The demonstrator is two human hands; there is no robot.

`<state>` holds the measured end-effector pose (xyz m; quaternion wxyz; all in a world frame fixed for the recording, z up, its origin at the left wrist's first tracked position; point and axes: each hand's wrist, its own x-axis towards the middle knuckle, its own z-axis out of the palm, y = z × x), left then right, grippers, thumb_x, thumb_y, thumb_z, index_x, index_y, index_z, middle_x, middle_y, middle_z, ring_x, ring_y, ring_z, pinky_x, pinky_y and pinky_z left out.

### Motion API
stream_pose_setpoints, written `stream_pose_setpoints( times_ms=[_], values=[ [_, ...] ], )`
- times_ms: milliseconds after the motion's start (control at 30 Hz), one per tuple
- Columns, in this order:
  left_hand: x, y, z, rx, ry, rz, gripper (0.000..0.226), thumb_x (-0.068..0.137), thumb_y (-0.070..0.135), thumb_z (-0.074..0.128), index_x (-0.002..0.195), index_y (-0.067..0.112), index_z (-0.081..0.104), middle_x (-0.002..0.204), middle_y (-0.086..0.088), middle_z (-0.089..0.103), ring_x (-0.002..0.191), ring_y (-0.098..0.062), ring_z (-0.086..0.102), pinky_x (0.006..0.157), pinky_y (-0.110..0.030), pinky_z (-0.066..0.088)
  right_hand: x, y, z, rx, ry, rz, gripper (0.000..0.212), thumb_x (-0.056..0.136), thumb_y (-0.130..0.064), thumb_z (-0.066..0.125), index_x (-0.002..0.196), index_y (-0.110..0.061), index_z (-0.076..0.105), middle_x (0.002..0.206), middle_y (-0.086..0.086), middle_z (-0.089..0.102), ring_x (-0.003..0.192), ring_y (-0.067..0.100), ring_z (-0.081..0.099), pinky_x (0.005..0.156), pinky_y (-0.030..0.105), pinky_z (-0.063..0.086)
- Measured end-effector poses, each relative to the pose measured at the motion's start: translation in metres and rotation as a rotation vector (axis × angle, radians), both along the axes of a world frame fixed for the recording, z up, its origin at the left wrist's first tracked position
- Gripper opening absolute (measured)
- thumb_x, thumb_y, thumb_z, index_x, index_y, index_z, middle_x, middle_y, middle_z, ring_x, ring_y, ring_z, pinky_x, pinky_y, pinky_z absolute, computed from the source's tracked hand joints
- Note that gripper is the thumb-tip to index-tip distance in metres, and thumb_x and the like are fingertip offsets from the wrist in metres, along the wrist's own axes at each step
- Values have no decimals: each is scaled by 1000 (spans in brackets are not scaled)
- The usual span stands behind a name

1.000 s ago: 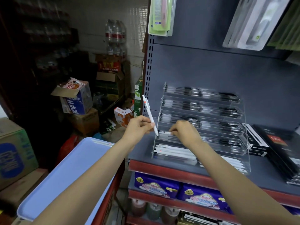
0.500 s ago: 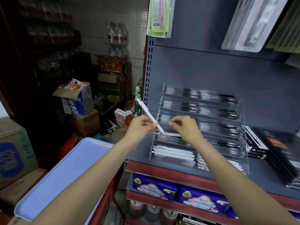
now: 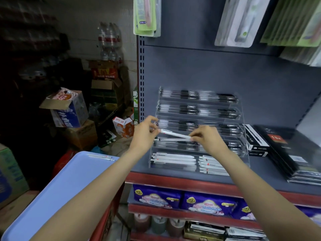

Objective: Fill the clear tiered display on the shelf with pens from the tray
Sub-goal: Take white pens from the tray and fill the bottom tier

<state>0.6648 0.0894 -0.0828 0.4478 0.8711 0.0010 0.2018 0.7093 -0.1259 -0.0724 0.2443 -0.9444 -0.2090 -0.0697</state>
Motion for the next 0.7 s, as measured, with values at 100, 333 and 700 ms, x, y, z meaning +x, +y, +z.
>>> stream_pose_setpoints(
  times_ms=[100, 333, 700],
  values=[
    [5, 0, -9, 447, -4, -44, 19, 91, 13, 58, 109, 10, 64, 107, -7, 59, 104, -24, 55, 86, -34, 47, 2, 0, -6, -89, -17, -33, 14, 86, -14, 66, 98, -14, 74, 98, 3, 67, 90, 21, 64, 82, 34, 51],
    [24, -7, -19, 777, 96, -170, 26, 96, 8, 47, 111, 15, 67, 110, -8, 59, 111, -25, 45, 87, -42, 47, -3, 8, -7, -126, 14, -26, 17, 87, -17, 64, 102, -15, 73, 114, 4, 63, 100, 23, 63, 88, 37, 51],
    [41, -7, -12, 830, 196, -157, 37, 79, -5, 57, 77, 28, 41, 85, 1, 44, 71, -19, 41, 64, -33, 46, -5, 14, -5, -111, 66, -93, 16, 88, -14, 63, 102, -12, 71, 108, 7, 68, 96, 26, 65, 87, 41, 52]
  ],
)
